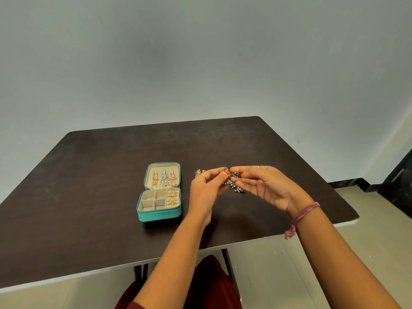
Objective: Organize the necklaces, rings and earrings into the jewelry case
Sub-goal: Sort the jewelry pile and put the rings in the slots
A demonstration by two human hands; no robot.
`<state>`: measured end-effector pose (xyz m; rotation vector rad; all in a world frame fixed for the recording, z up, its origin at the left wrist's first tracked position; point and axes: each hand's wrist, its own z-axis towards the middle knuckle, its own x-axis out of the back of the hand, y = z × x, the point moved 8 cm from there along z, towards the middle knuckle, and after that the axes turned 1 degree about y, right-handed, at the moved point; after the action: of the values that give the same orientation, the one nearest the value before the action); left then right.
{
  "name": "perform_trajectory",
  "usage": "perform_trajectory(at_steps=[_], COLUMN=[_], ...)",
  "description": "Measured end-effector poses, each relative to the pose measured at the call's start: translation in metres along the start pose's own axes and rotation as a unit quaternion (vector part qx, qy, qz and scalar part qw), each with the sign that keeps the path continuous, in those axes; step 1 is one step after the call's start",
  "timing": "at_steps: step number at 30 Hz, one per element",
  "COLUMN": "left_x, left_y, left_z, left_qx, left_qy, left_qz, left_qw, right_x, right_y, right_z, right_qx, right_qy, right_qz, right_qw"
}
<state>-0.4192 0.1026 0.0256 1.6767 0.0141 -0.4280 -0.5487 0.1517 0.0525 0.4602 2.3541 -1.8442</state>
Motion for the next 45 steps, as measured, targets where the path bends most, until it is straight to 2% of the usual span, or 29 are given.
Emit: perform_trajectory(at_steps=[10,18,22,27,30,34,36,39,41,43,45], left_x=[-0.003,-0.003,0.0,-0.004,-0.009,-0.016,-0.016,-0.012,-0.01,-0.008,-0.007], left_y=[0.01,0.014,0.015,0.03,0.039,0.045,0.046,0.045,0.043,0.042,0.041], left_z=[-0.003,-0.001,0.002,0.011,0.018,0.024,0.026,0.029,0.03,0.032,0.033], left_qx=[-0.006,-0.038,-0.06,-0.089,-0.094,-0.073,-0.052,-0.027,-0.021,-0.021,-0.022], left_qy=[-0.037,-0.035,-0.041,-0.09,-0.125,-0.168,-0.169,-0.153,-0.149,-0.15,-0.154], left_qz=[-0.003,0.023,0.074,0.175,0.248,0.269,0.234,0.182,0.173,0.184,0.21], left_qw=[0.999,0.998,0.995,0.976,0.956,0.946,0.956,0.971,0.973,0.971,0.965], right_x=[0.002,0.004,0.003,0.004,0.002,0.006,0.005,0.004,0.005,0.006,0.007], right_y=[0.003,0.001,-0.003,-0.012,-0.017,-0.025,-0.026,-0.018,-0.012,-0.008,-0.008], right_z=[-0.002,-0.005,-0.007,-0.006,-0.004,0.0,0.001,0.002,0.003,0.005,0.006], right_qx=[0.015,0.037,0.053,0.078,0.104,0.161,0.187,0.191,0.2,0.215,0.234], right_qy=[0.02,0.044,0.031,0.024,0.023,0.054,0.062,0.063,0.075,0.086,0.093], right_qz=[0.052,-0.003,-0.092,-0.23,-0.318,-0.386,-0.357,-0.198,-0.135,-0.127,-0.194], right_qw=[0.998,0.998,0.994,0.97,0.942,0.907,0.913,0.959,0.968,0.964,0.948])
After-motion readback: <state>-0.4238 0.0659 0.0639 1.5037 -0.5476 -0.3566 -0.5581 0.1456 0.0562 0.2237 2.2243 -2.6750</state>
